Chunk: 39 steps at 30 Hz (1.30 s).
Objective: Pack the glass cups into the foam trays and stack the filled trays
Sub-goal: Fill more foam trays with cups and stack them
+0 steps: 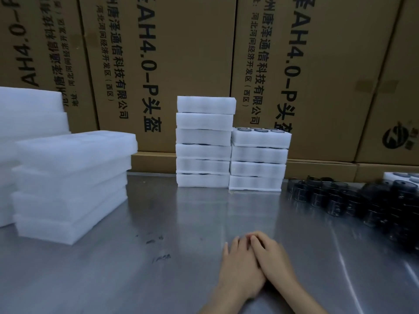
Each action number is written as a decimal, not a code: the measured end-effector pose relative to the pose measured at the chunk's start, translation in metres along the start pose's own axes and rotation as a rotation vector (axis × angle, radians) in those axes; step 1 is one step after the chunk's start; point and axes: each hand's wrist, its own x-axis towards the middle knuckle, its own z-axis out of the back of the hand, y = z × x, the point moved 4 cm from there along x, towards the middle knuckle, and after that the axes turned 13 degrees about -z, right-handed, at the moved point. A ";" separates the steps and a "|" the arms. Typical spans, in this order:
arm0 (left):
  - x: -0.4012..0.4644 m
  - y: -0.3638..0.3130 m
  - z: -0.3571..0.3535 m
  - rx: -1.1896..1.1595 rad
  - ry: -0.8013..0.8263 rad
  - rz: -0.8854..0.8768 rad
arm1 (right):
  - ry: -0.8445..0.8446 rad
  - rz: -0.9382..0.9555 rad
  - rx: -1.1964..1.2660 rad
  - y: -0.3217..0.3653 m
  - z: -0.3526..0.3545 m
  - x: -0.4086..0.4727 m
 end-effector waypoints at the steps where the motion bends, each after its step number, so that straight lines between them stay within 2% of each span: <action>1: -0.003 -0.003 0.005 -0.020 -0.013 -0.009 | -0.010 -0.006 -0.017 0.001 0.001 -0.010; 3: -0.009 -0.007 0.014 -0.076 -0.070 -0.049 | -0.020 -0.013 -0.060 0.001 0.003 -0.030; 5: -0.016 -0.013 0.021 -0.029 -0.110 -0.138 | -0.022 -0.005 -0.082 0.000 0.006 -0.049; 9: -0.035 -0.022 0.029 0.229 -0.159 -0.332 | -0.039 0.046 -0.122 -0.006 0.014 -0.074; 12: -0.051 -0.016 0.043 0.455 -0.162 -0.489 | -0.053 0.104 -0.294 -0.005 0.015 -0.082; 15: -0.053 0.015 0.083 0.696 -0.188 -0.503 | -0.064 0.177 -0.483 -0.001 0.011 -0.084; 18: -0.042 0.068 0.162 0.938 -0.256 -0.174 | -0.046 0.180 -0.532 -0.002 0.009 -0.085; 21: -0.050 0.125 0.243 0.985 -0.293 0.301 | -0.048 0.176 -0.555 -0.003 0.008 -0.085; 23: -0.066 0.160 0.274 0.980 -0.260 0.550 | -0.044 0.172 -0.558 -0.002 0.007 -0.085; 25: -0.082 0.188 0.286 0.934 -0.206 0.706 | -0.044 0.166 -0.555 -0.002 0.006 -0.084; 27: -0.094 0.207 0.286 0.897 -0.177 0.757 | -0.042 0.163 -0.552 -0.002 0.007 -0.084; 34: -0.106 0.204 0.301 0.923 -0.386 0.487 | -0.039 0.165 -0.550 -0.001 0.008 -0.084; 36: -0.102 0.178 0.298 0.918 -0.459 0.333 | -0.042 0.157 -0.531 -0.001 0.007 -0.083; 39: -0.099 0.122 0.269 0.832 -0.592 0.001 | -0.037 0.126 -0.479 -0.004 0.008 -0.078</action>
